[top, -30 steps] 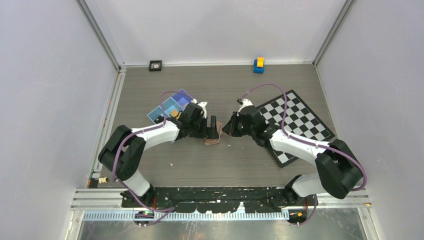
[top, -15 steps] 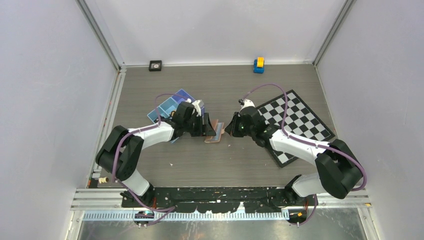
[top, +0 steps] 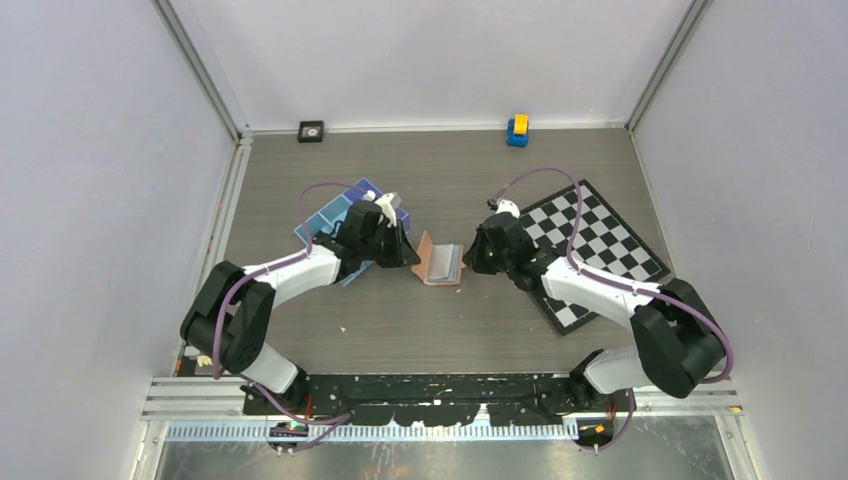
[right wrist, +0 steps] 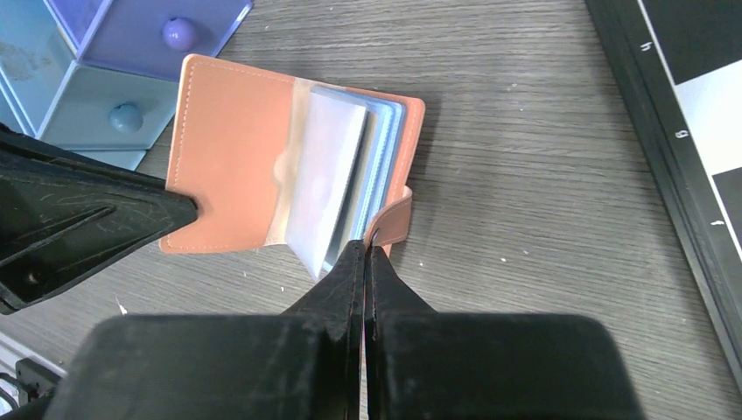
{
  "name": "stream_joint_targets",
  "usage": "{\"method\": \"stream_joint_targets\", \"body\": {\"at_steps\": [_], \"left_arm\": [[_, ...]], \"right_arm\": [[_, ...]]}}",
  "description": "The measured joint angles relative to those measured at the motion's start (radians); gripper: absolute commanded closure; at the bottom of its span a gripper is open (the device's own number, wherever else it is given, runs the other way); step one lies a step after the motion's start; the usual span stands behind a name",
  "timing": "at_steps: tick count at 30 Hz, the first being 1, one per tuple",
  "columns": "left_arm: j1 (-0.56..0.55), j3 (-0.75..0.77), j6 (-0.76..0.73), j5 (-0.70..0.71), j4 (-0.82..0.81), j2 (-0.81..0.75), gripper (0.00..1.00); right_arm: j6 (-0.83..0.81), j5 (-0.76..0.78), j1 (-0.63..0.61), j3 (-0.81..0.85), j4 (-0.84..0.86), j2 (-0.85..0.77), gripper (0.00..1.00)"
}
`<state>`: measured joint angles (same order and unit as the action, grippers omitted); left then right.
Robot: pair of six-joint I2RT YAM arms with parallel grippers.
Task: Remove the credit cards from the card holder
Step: Open the card holder at the center of the board.
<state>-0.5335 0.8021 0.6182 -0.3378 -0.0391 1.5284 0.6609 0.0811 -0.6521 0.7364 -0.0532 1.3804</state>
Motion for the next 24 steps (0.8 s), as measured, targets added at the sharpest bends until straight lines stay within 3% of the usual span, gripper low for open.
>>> {"method": "stream_joint_targets", "body": {"at_steps": [11,17,21,24], "left_arm": [[0.000,0.000,-0.027,0.068,0.031,0.014,1.00],[0.004,0.000,-0.023,0.087,0.002,0.099,1.00],[0.005,0.000,-0.021,0.087,-0.001,0.141,1.00],[0.005,0.009,-0.024,0.087,0.006,0.143,1.00]], "right_arm": [[0.005,0.002,0.065,0.000,-0.036,-0.063,0.89],[0.023,0.030,0.098,0.028,-0.043,-0.019,0.86],[0.031,0.062,0.098,0.041,0.000,0.042,0.71],[0.044,0.060,0.106,0.041,0.026,0.073,0.40]]}}
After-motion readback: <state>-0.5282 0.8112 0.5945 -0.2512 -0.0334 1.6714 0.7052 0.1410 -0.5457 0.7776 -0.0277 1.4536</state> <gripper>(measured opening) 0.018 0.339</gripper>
